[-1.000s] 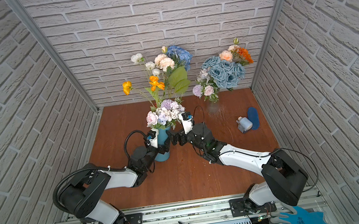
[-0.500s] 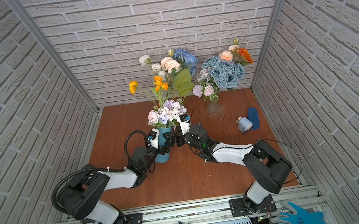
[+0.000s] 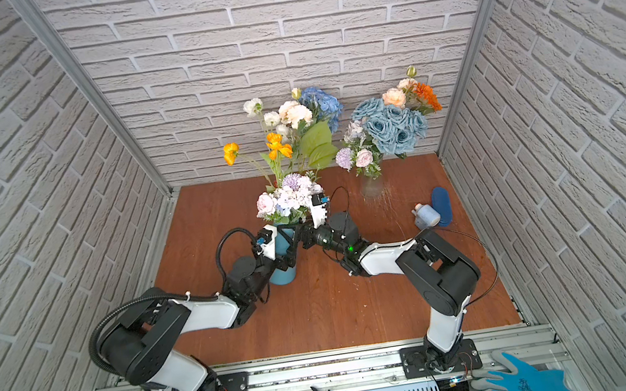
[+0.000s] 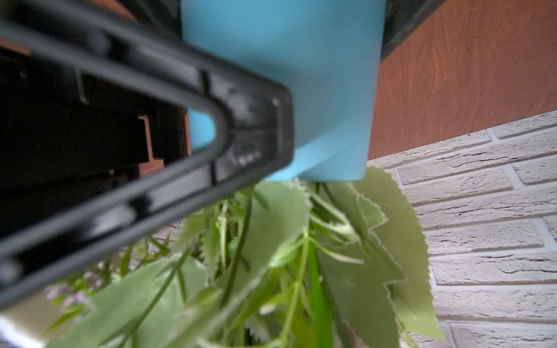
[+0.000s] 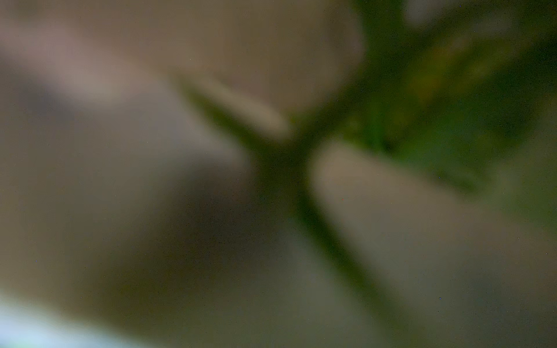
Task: Arrange flowers in a vase
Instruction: Place the vase at the top-center of the table.
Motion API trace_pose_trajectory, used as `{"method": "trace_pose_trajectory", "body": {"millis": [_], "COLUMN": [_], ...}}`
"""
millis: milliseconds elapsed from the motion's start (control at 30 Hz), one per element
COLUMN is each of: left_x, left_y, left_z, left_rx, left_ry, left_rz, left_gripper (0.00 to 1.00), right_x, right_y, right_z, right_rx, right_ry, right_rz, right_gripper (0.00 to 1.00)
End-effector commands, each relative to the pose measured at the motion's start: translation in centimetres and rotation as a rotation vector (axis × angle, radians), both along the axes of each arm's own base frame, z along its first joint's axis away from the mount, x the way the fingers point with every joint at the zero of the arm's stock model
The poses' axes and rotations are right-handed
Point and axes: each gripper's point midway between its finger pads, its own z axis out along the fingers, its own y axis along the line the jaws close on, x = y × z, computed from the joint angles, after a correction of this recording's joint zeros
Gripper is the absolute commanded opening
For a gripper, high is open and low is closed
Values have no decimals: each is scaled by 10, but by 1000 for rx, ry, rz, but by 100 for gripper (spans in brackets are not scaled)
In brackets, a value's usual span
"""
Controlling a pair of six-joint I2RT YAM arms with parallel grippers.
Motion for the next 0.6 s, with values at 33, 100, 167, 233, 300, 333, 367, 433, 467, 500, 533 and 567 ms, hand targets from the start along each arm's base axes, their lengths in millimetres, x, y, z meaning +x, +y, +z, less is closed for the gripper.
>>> {"method": "trace_pose_trajectory", "body": {"millis": [33,100,167,233,300,333,367,433,467,500,533,567], "left_x": [-12,-13,-13,-13,-13,-13,-13,-12,-13,-12,-12,-12], "left_y": [-3,-4,-4,-5,-5,-5,-5,-6,-6,-5,-5,-5], "left_z": [74,74,74,75,74,75,74,74,74,74,74,74], "left_rx": [-182,-183,-185,-184,-184,-185,-184,-185,-184,-185,-185,-184], "left_ry": [-199,-199,-200,-201,-200,-201,-200,-199,-198,-197,-198,-197], "left_rz": [-41,-43,-46,-48,-48,-48,-49,-50,-50,-49,-49,-49], "left_gripper": [46,46,46,46,46,46,46,47,46,47,46,47], "right_x": [2,4,6,6,5,3,2,1,1,1,1,1], "right_y": [9,13,15,16,18,20,22,23,22,21,21,22], "right_z": [17,13,9,7,6,4,3,-1,-2,-2,-2,-2], "right_rx": [66,71,66,61,49,33,14,-22,-26,-26,-26,-25], "right_ry": [-32,-19,-16,-14,-14,-14,-14,-15,-18,-24,-25,-25], "right_rz": [45,55,59,62,74,79,85,87,82,78,79,82], "right_gripper": [97,97,97,97,96,95,95,94,93,89,86,82]}}
